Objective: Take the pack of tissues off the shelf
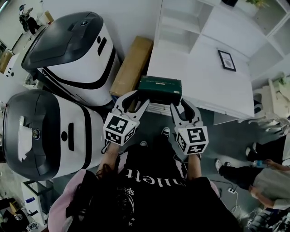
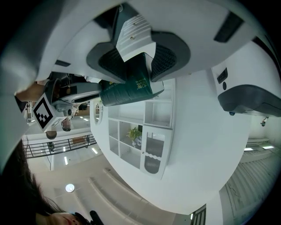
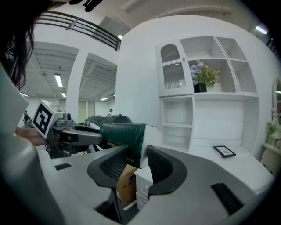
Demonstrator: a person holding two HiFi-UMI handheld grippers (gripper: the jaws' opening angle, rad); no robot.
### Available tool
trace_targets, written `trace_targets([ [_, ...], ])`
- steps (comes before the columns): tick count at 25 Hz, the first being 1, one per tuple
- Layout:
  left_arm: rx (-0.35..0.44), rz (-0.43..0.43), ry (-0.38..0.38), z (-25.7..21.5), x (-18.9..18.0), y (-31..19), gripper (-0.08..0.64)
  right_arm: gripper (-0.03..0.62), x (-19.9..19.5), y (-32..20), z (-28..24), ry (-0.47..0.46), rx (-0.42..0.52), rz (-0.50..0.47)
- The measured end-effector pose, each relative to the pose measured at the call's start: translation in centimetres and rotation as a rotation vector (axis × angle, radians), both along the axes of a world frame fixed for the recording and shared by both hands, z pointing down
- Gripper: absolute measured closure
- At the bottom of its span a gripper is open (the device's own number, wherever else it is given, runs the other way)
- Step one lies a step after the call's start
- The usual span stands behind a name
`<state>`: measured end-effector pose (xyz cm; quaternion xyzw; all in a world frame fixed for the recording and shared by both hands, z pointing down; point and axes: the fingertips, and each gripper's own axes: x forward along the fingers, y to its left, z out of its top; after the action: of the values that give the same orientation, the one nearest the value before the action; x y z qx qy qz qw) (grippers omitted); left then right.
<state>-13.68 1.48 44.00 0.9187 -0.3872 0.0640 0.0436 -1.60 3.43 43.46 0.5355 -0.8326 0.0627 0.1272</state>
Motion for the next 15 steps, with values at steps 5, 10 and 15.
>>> trace_targets([
  [5, 0.003, 0.014, 0.002, 0.1, 0.5, -0.4, 0.381, 0.420, 0.4, -0.2, -0.1, 0.012, 0.008, 0.014],
  [10, 0.009, 0.026, -0.007, -0.3, 1.6, -1.1, 0.380, 0.420, 1.6, -0.8, -0.2, 0.007, 0.006, 0.023],
  [15, 0.017, 0.024, -0.013, -0.4, 2.0, -1.7, 0.380, 0.420, 1.9, -1.5, -0.2, 0.009, 0.009, 0.019],
])
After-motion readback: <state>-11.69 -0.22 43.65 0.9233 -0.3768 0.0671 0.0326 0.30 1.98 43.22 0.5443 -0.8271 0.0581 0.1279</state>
